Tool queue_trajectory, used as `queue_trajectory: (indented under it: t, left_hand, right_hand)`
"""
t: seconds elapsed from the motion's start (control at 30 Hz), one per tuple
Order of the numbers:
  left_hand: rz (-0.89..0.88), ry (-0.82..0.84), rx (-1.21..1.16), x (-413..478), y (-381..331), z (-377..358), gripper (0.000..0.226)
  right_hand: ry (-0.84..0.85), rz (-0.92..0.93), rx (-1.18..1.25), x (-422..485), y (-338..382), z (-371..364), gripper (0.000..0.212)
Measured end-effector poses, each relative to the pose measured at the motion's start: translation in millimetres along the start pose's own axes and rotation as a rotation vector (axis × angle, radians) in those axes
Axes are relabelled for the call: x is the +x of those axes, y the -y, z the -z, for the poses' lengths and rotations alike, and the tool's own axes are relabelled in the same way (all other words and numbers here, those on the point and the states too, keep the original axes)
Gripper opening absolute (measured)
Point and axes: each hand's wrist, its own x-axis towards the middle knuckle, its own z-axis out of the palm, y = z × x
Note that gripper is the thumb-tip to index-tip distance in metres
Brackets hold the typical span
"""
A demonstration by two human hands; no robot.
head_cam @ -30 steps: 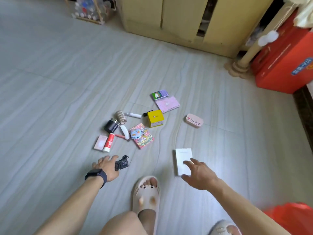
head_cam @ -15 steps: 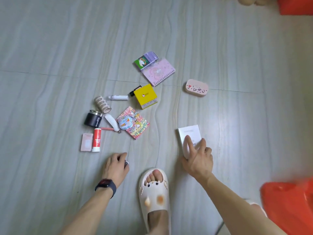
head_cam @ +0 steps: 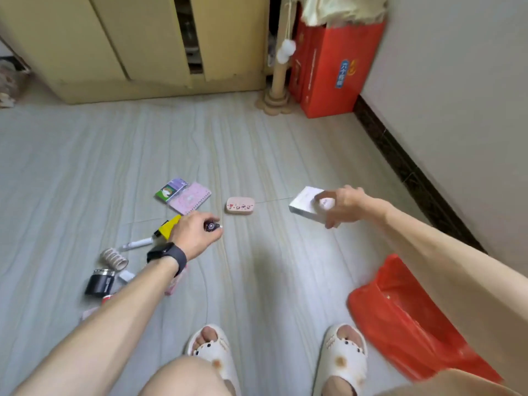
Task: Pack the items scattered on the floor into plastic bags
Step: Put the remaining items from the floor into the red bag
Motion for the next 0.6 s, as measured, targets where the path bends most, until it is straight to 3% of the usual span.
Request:
queue_trajectory:
  t: [0.13, 0.3, 0.37, 0.43, 0.5, 0.6]
  left_hand:
    - [-0.253, -0.064, -0.002, 21.7, -109.2, 25.5, 0.027]
    - [-0.499, -0.013, 0.030, 13.9, -217.9, 1.7, 0.019]
    - [-0.556, 0.042, 0.010, 6.5, -244.6, -23.4, 0.018]
    - [-0.586, 0.111, 0.011, -0.5, -262.2, -54.4, 0.020]
    - [-0.583, 0.187, 0.026, -8.2, -273.6, -86.9, 0.021]
    - [-0.528, 0.299, -0.002, -19.3, -279.6, -130.9, 0.020]
  right_hand:
    - [-0.238, 0.006, 0.367, -53.1, -80.1, 10.8, 0.073]
    - [-0.527, -0.149, 0.968, -127.6, -181.7, -61.0, 0.065]
    - [-0.534, -0.280, 1.310, -154.0, -214.1, -102.8, 0.054]
    - [-0.430, -0.421, 1.550, -170.0, -239.6, -143.3, 0.050]
    - [-0.333, -0.526, 1.485, -175.4, -253.5, -173.1, 0.047]
    - [-0.209, -0.584, 1.233, -157.8, -263.4, -188.3, 0.016]
